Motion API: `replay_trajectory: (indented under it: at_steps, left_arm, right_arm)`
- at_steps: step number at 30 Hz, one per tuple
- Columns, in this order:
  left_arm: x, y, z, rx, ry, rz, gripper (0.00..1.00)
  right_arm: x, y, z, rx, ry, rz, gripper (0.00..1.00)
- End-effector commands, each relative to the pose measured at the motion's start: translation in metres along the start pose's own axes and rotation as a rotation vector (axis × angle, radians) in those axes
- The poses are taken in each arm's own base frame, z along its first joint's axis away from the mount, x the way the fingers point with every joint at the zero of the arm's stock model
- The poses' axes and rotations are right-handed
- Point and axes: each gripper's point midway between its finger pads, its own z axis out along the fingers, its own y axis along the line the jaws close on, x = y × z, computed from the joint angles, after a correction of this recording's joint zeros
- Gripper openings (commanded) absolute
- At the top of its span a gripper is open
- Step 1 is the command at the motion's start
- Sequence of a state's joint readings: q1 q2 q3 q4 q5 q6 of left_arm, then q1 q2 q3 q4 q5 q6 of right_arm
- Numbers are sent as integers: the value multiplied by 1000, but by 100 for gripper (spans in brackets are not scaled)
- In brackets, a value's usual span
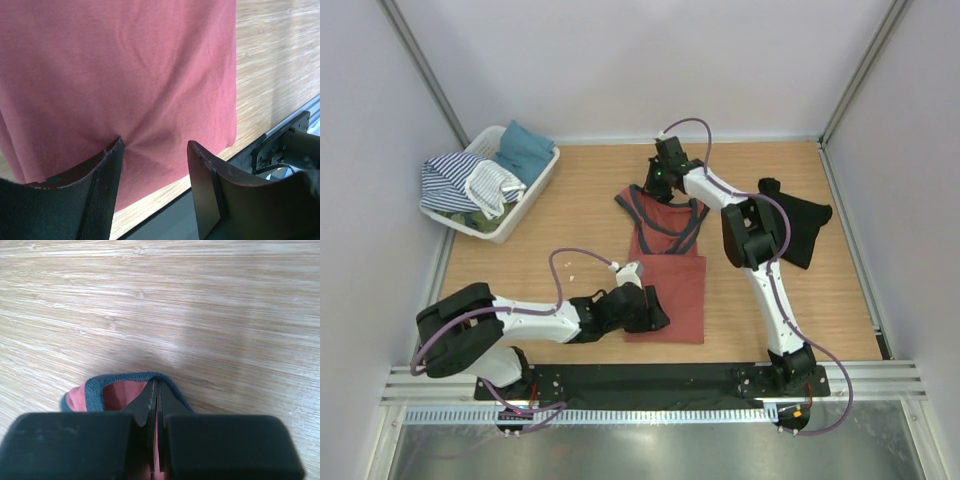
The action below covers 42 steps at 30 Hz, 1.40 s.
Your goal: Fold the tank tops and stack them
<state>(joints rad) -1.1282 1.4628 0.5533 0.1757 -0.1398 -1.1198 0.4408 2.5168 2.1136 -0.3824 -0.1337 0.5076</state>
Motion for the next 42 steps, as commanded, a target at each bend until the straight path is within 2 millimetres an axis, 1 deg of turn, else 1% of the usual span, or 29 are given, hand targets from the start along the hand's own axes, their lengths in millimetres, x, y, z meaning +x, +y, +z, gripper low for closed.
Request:
replay_trajectory:
  at_steps: [1,2,4,7,8,9,11,12,14,15,16,17,18,19,20,21,22,23,24,26,27,28,31,33,35,36,38,39,42]
  left_arm:
    - [27,40,-9,-126,67,5,56]
    - [26,42,-10,-133,60,6,56]
    - [23,40,-11,-133,53,4,56]
    - [19,38,-14,-139,40,10,57]
    - [17,37,-15,-141,34,12,57]
    - [16,42,-17,-163,32,16,57]
    - [13,41,-19,-167,21,17,57]
    - [12,42,-20,-173,16,15,57]
    - [10,41,-21,-172,8,15,57]
    - [10,43,-21,-179,7,16,57]
    - [10,43,-21,-180,5,16,57]
    - [9,43,-22,-180,2,16,57]
    - [9,44,-22,-183,2,17,57]
    - [9,44,-22,-186,0,19,57]
    - [9,45,-22,-190,2,21,57]
    - [8,44,-22,-189,-2,24,57]
    - [8,45,-22,-191,-4,25,57]
    - [8,46,-23,-195,-4,27,57]
    - [7,44,-23,-191,-3,28,57]
    - [6,43,-23,-192,-5,35,58]
    - [6,43,-24,-194,-5,37,58]
    - [6,42,-24,-194,-6,40,58]
    - [8,42,-25,-200,-1,47,57]
    - [8,43,-25,-205,-2,54,57]
    - [9,42,-24,-208,-2,60,57]
    - [9,42,-24,-210,-3,60,57]
    - [10,41,-24,-210,-1,63,57]
    - [9,40,-24,-210,-4,65,57]
    - [9,38,-24,-208,-3,69,57]
  right_arm:
    - [-19,-10,2,12,-45,5,11]
    - [-24,-7,-3,6,-54,4,19]
    - [-31,-4,-9,-2,-67,-7,22]
    - [-51,2,-28,-19,-96,-26,31]
    - [-55,4,-35,-25,-102,-30,42]
    - [-68,9,-50,-35,-130,-49,46]
    - [-74,11,-66,-30,-144,-60,50]
    - [-89,18,-87,-35,-184,-78,50]
    - [-89,13,-102,-10,-194,-90,51]
    - [-95,12,-121,14,-217,-104,55]
    - [-98,11,-129,28,-233,-117,55]
    - [-96,7,-139,53,-223,-121,59]
    - [-99,5,-153,71,-231,-124,59]
    - [-89,-12,-158,151,-208,-119,59]
    - [-85,-19,-163,179,-197,-115,58]
    - [-72,-31,-164,219,-168,-112,57]
    - [-67,-37,-174,249,-156,-108,54]
    - [-64,-47,-179,303,-157,-108,53]
    - [-51,-58,-180,337,-130,-105,52]
    - [-45,-71,-193,408,-128,-100,52]
    - [-42,-74,-197,427,-126,-100,52]
    - [-33,-83,-197,453,-103,-101,52]
    - [-22,-93,-204,506,-72,-109,55]
    - [-12,-98,-201,513,-45,-118,54]
    - [-9,-100,-199,518,-38,-120,53]
    - [-3,-103,-193,516,-14,-124,52]
    - [0,-102,-187,503,-2,-125,49]
    - [5,-103,-180,493,17,-124,49]
    - [6,-105,-171,494,22,-125,48]
